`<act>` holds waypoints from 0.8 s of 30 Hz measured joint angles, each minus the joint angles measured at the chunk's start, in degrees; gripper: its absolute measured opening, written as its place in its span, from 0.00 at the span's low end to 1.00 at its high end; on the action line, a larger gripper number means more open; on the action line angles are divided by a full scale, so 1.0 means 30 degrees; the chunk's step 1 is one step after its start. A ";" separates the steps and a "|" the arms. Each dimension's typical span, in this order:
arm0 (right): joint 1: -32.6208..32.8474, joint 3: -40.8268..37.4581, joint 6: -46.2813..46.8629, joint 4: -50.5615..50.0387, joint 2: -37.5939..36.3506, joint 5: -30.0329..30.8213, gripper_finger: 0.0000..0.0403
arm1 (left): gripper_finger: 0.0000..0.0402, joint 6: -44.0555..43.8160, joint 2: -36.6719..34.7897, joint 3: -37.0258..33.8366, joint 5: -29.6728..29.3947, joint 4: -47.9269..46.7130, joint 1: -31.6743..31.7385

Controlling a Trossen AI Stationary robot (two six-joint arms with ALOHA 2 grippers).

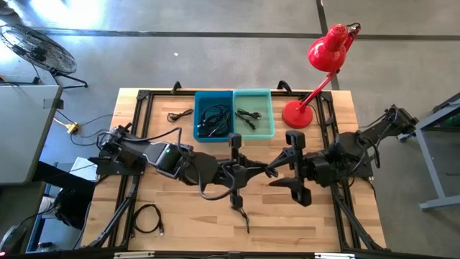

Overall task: Pick & Place USB Port
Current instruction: Put the black USB cable into the green bin

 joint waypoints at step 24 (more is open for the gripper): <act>-0.0810 -0.0007 0.0503 -0.2979 -0.1665 0.3376 0.11 | 0.30 0.0007 -0.0324 0.0022 0.0156 -0.2785 0.0617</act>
